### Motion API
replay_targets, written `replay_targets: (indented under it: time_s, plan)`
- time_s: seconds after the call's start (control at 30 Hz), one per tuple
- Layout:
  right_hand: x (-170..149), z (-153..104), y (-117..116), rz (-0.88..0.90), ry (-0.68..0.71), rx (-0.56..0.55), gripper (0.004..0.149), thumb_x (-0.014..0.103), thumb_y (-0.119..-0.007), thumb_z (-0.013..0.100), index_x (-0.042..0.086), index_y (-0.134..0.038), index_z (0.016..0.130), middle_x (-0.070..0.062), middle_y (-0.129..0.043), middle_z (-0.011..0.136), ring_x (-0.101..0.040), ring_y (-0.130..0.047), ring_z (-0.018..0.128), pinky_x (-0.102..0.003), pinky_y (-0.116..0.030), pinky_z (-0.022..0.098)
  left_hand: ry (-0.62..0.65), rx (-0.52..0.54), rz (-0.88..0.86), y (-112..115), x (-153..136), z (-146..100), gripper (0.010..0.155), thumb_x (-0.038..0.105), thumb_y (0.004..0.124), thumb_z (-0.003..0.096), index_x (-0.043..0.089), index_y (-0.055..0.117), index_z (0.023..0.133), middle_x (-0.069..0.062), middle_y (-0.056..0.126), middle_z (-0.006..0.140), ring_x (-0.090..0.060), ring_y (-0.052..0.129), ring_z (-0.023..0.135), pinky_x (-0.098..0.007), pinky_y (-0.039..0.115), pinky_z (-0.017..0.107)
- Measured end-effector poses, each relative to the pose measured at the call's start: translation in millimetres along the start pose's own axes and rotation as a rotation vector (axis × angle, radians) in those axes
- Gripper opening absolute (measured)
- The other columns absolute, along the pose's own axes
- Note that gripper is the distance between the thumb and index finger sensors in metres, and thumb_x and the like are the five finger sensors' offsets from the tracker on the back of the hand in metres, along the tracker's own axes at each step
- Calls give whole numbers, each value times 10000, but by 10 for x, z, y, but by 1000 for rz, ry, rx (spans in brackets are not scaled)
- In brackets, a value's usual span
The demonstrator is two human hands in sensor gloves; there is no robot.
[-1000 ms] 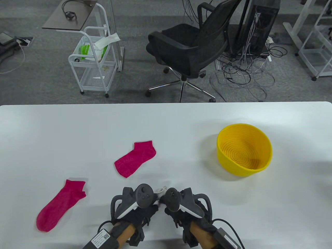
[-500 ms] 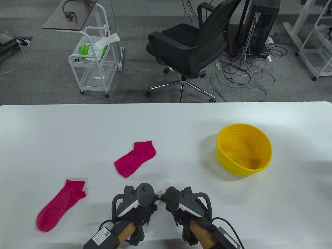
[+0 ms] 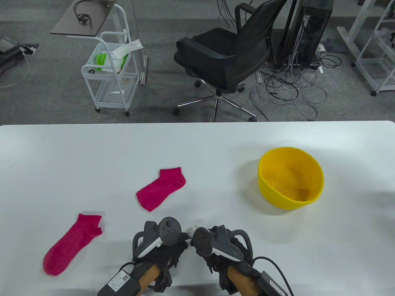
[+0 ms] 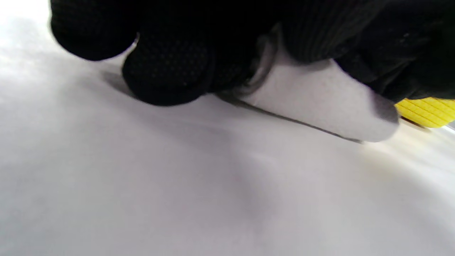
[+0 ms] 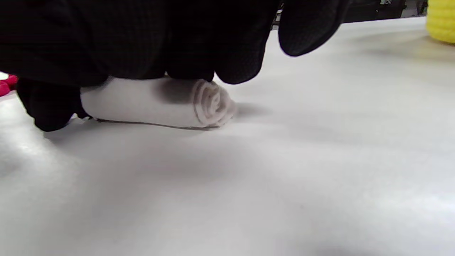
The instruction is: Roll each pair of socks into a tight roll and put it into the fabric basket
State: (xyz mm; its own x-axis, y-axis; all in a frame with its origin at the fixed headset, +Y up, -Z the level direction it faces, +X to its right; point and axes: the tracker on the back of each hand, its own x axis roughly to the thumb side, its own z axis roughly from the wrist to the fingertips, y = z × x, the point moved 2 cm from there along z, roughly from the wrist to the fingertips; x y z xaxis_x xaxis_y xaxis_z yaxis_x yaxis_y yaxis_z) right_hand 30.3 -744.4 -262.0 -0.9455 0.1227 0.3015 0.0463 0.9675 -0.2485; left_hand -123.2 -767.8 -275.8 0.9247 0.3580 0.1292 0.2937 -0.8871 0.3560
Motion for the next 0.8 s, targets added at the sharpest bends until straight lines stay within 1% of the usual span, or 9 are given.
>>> replay_targets:
  time_s: [0.13,0.2,0.27,0.37,0.43,0.6,0.7,0.8]
  plan:
    - [-47,20,-25,14,-16,2,434,439,-824,407,419,-797,839,141,-826,949,-174,-854,886,-532,-680,676,-7,-1,-5,-30,4,-7,525,470,747,390,251,860,853,-52,957,729,-230,1017,468,-463,803,423]
    - [-69,39,-46,19,-30,8,451,442,-825,406,419,-775,854,138,-812,962,-175,-851,889,-533,-678,677,-9,47,8,-82,18,-37,544,479,755,383,265,832,878,-48,927,773,-232,1010,491,-463,797,435]
    - [-81,54,-61,20,-39,13,465,450,-826,404,425,-759,864,140,-799,973,-179,-841,899,-534,-675,680,-5,81,16,-144,38,-66,544,485,765,382,322,801,900,-46,898,809,-231,1000,513,-461,790,448]
    - [-87,64,-78,17,-47,20,487,456,-829,402,425,-736,879,137,-780,989,-185,-831,908,-537,-670,683,0,83,18,-172,54,-81,510,482,786,379,326,866,858,-46,892,819,-232,995,526,-465,785,457]
    - [-90,72,-94,5,-53,21,503,461,-833,399,431,-718,888,140,-768,998,-186,-827,913,-538,-668,684,1,67,32,-138,53,-75,519,485,799,374,315,864,859,-69,890,822,-237,995,528,-467,784,458]
    - [-97,103,-149,-24,-77,34,569,473,-844,391,455,-642,922,148,-728,1024,-184,-805,931,-536,-660,691,-16,30,74,-59,51,-41,568,500,827,358,289,816,886,-60,878,840,-242,988,547,-472,778,468]
    - [-83,113,-150,-39,-85,10,564,468,-840,392,456,-646,922,152,-745,1009,-172,-818,916,-530,-663,692,-18,16,97,-13,49,-20,606,497,848,347,280,767,908,-58,862,850,-239,979,558,-472,774,474]
    - [-76,115,-134,-39,-86,9,548,457,-827,401,446,-659,922,143,-770,993,-161,-840,898,-527,-666,692,-19,16,113,-5,52,-9,607,479,862,344,285,753,909,-51,856,849,-228,975,554,-467,773,478]
